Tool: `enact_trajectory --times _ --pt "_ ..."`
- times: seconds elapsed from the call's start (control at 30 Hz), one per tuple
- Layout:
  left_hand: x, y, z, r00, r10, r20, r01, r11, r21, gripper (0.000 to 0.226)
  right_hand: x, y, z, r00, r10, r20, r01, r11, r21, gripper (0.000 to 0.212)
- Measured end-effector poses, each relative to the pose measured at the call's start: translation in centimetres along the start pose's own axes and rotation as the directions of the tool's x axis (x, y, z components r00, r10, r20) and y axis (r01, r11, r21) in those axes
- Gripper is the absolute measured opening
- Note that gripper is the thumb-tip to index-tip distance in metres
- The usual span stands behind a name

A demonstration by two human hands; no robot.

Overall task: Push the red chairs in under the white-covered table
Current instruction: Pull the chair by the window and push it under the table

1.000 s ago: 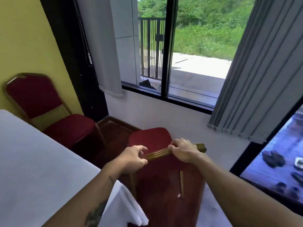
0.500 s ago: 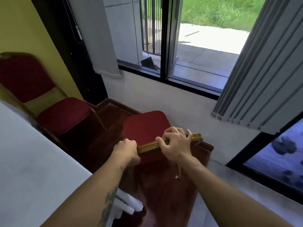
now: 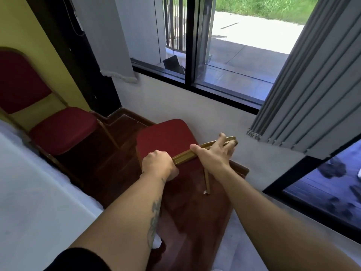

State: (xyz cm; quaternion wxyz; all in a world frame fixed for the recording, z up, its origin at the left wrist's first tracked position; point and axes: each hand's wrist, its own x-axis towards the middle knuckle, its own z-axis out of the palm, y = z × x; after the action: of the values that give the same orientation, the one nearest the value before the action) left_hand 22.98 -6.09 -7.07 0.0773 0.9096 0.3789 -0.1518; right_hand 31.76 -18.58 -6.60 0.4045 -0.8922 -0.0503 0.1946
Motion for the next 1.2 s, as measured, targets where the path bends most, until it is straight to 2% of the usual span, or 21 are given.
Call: enact_trajectory --times 0.07,0.13,0.2,0.3,0.37,0.47,0.5,0.6,0.77,0.97,1.2 --pt "0.5 0.4 -0.3 0.999 0.022 0.028 -0.022 1.000 0.019 0.044 0.8 0.0 0.4 0.991 0.132 0.032 -0.136 0.966 0.218 0.125" --pt "1.1 0.2 -0.8 0.995 0.075 0.060 -0.077 0.997 0.031 0.045 2.1 -0.2 1.2 0.973 0.217 0.083 -0.231 0.868 0.440 0.140" --pt "1.7 -0.5 -1.1 0.986 0.114 0.118 -0.115 0.993 -0.003 0.045 3.2 -1.0 2.0 0.957 0.269 0.104 -0.282 0.791 0.544 0.146" --pt "2.3 -1.7 -0.8 0.950 0.157 0.270 -0.113 0.979 -0.172 0.043 4.3 -1.8 2.6 0.945 0.324 0.049 -0.295 0.778 0.555 0.134" --pt "2.8 -2.1 -0.3 0.919 0.223 0.325 -0.139 0.954 -0.265 0.038 4.5 -1.9 2.9 0.937 0.349 -0.023 -0.278 0.783 0.556 0.121" --pt "2.8 -2.5 -1.1 0.891 0.287 0.350 -0.189 0.938 -0.289 0.028 5.1 -2.5 2.4 0.891 0.453 0.008 -0.348 0.673 0.653 0.096" --pt "2.4 -2.5 -1.5 0.887 0.296 0.353 -0.198 0.937 -0.288 0.026 5.3 -2.5 2.4 0.893 0.450 0.017 -0.351 0.671 0.653 0.098" --pt "1.9 -2.3 -2.1 0.894 0.289 0.344 -0.214 0.947 -0.239 0.032 5.9 -2.4 2.8 0.943 0.334 -0.005 -0.276 0.787 0.551 0.109" --pt "2.3 -2.3 -2.1 0.906 0.236 0.351 -0.187 0.968 -0.169 0.046 6.8 -3.3 2.9 0.967 0.227 0.117 -0.253 0.801 0.543 0.124" --pt "3.6 -2.0 -3.1 0.920 0.115 0.375 -0.060 0.986 -0.154 0.044 10.2 -5.9 4.4 0.956 0.131 0.262 -0.249 0.834 0.493 0.128" --pt "6.6 -1.5 -4.5 0.927 -0.052 0.371 0.129 0.974 -0.185 0.049 15.8 -9.9 6.5 0.910 0.045 0.411 -0.227 0.886 0.406 0.132"
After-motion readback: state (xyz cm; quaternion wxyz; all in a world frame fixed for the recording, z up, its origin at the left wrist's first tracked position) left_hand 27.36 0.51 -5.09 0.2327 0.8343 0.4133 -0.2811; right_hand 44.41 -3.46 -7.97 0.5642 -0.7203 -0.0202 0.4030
